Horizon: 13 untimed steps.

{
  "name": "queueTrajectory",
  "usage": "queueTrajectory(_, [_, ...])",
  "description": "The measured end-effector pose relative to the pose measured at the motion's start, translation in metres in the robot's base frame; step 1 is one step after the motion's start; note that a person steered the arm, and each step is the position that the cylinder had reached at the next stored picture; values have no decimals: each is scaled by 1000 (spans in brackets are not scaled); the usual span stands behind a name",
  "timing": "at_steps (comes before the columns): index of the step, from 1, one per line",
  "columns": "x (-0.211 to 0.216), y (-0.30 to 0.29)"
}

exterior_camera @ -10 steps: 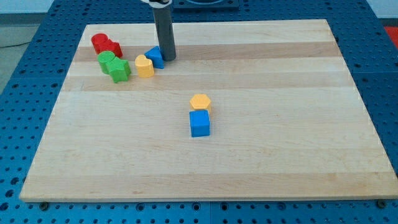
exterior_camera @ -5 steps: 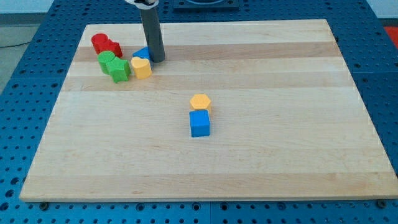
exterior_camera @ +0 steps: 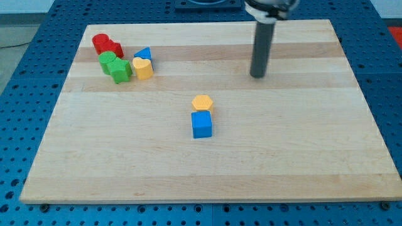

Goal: Move the blue cube right to the yellow hexagon

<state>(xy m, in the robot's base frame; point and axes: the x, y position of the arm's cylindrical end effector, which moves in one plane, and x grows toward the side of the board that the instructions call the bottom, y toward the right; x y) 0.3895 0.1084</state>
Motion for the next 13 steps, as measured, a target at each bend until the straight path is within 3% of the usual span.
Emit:
queueTrajectory(1, [58, 5])
queueTrajectory(3, [176, -57])
queueTrajectory(4, [177, -94])
queueTrajectory(6, [138, -141])
queueTrajectory(8, [116, -160])
queueTrajectory(13, [95, -98])
